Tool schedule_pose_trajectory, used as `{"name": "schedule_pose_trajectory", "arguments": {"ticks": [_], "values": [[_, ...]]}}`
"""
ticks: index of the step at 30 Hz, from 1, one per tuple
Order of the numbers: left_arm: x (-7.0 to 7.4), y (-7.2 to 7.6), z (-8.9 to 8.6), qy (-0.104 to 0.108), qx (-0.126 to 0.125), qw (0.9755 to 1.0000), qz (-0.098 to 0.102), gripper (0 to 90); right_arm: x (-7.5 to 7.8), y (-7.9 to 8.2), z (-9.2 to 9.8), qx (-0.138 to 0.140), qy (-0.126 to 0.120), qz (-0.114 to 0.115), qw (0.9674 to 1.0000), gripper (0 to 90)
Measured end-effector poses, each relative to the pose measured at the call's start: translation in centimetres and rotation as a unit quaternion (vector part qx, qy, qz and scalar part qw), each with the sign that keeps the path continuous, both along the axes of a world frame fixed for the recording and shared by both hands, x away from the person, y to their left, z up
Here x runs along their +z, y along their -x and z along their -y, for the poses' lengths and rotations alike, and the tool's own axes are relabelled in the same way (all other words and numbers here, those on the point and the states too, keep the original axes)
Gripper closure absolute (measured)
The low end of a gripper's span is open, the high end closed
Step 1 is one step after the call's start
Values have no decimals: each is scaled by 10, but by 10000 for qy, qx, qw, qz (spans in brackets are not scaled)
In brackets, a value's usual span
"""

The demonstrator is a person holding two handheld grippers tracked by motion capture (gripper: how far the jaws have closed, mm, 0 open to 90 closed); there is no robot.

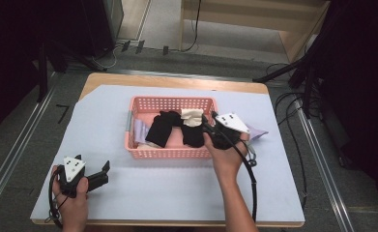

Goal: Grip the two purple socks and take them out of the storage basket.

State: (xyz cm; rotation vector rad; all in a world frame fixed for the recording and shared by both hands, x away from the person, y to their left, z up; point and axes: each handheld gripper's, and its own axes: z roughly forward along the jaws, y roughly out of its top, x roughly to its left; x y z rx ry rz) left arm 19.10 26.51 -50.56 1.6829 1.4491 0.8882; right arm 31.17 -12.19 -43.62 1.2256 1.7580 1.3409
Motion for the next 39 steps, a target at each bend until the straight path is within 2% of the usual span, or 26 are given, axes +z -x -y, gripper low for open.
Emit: {"name": "schedule_pose_trajectory", "arguments": {"ticks": [4, 5, 6, 11, 12, 14, 19, 21, 22, 23, 24, 25, 26, 27, 28, 29, 32, 33, 34, 35, 36, 39], "values": [[0, 0, 0, 8, -4, 10000, -1, 75, 0, -3, -33, 297, -7, -75, 9995, 612], [0, 0, 0, 8, -4, 10000, -1, 75, 0, -3, -33, 297, -7, -75, 9995, 612], [0, 0, 0, 13, 0, 10000, 0, 75, -2, -5, -48, 421, -14, -133, 9990, 616], [0, 0, 0, 15, 1, 10000, -9, 75, -6, -11, -74, 559, -95, -251, 9981, 644], [0, 0, 0, 15, 1, 10000, -9, 75, -6, -11, -74, 559, -95, -251, 9981, 644], [0, 0, -1, 24, -4, 10000, 6, 75, -9, -15, -89, 646, -43, -340, 9973, 656], [0, 0, -1, 25, -5, 10000, 6, 75, -10, -21, -107, 759, 29, -433, 9962, 699], [0, -1, -1, 27, -1, 10000, 1, 75, -10, -26, -115, 802, 45, -607, 9949, 754], [0, 0, -1, 28, -2, 10000, 1, 75, -11, -30, -121, 872, 18, -891, 9922, 799], [0, -1, -1, 29, -2, 10000, 0, 75, -12, -32, -125, 896, 61, -1054, 9904, 815], [0, -1, -1, 29, -2, 10000, 0, 75, -12, -32, -125, 896, 61, -1054, 9904, 815], [0, -1, -1, 37, 5, 10000, 8, 75, -14, -37, -132, 989, 135, -1436, 9846, 836], [0, -1, -1, 38, 4, 10000, 10, 76, -15, -39, -135, 1019, 147, -1626, 9813, 842], [0, -1, -1, 38, 4, 10000, 10, 75, -15, -39, -135, 1019, 147, -1626, 9813, 842], [0, 0, -1, 32, 3, 10000, -14, 75, -20, -43, -144, 1093, 299, -2060, 9720, 854], [0, 0, -1, 33, 4, 10000, -12, 75, -21, -44, -146, 1112, 373, -2170, 9691, 854], [0, -1, -1, 34, 1, 10000, -13, 75, -25, -48, -154, 1236, 606, -2723, 9523, 847], [0, -1, -1, 34, 1, 10000, -13, 75, -25, -48, -154, 1236, 606, -2723, 9523, 847], [0, -1, -1, 42, -1, 10000, -3, 75, -28, -51, -159, 1337, 779, -3021, 9406, 837], [0, -1, -1, 42, -1, 10000, -3, 75, -30, -51, -161, 1356, 864, -3176, 9345, 835], [0, 0, -1, 36, 8, 10000, -4, 75, -31, -52, -162, 1327, 925, -3272, 9310, 833], [0, 0, -1, 63, 7, 10000, 8, 75, -32, -54, -159, 1160, 977, -3411, 9277, 829]]}}
